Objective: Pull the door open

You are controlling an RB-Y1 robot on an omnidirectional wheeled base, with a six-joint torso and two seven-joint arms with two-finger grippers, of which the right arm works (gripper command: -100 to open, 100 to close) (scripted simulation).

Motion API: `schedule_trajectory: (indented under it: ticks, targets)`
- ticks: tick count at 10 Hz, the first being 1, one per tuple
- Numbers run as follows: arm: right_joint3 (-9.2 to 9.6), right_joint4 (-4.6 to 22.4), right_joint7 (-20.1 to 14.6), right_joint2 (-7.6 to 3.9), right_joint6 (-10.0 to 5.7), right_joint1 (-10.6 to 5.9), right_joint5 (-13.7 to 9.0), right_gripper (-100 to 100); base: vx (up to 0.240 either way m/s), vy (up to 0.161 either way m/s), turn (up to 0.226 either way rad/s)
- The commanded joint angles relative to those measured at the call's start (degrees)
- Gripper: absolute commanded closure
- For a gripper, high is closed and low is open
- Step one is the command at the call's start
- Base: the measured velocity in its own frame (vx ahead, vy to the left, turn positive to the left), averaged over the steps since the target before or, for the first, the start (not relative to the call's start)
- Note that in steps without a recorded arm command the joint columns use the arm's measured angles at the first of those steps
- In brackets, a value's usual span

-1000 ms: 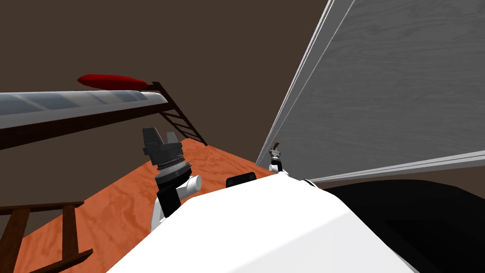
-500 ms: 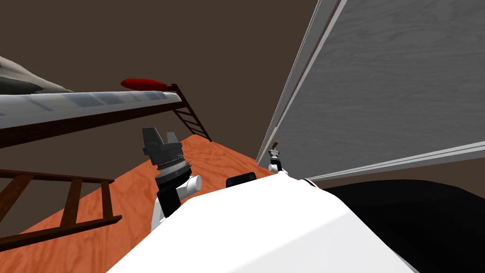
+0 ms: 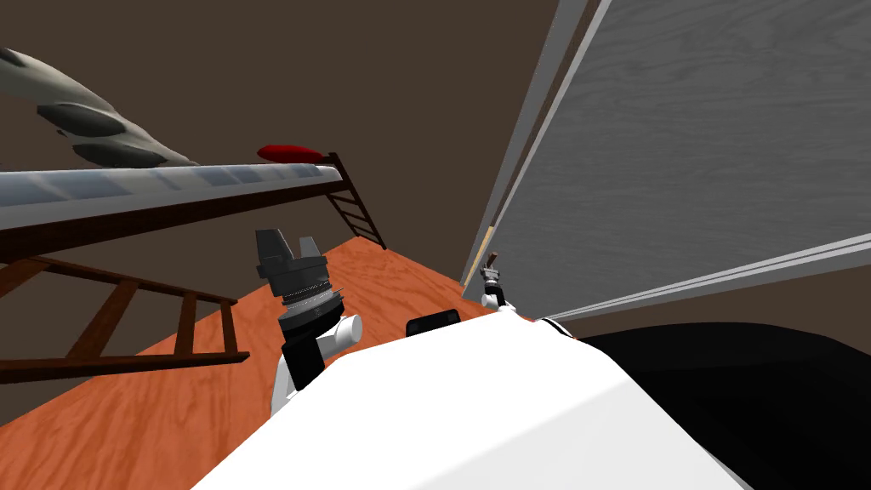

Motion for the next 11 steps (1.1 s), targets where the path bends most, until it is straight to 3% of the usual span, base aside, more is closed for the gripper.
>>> schedule_trajectory:
  ticks: [1,7,8,11]
  targets:
    - [1.08,-0.1,-0.8,-0.12,0.02,0.10,0.6,100,-0.219,0.006,0.056]
    - [5.28,-1.7,-3.6,-1.13,0.28,0.71,3.2,100,-0.243,-0.012,0.062]
    - [4.77,-2.1,-3.1,-1.13,0.45,0.68,2.9,100,-0.109,0.007,0.017]
    - [7.15,-2.7,-5.2,-2.24,0.08,1.59,4.1,100,-0.213,-0.014,0.093]
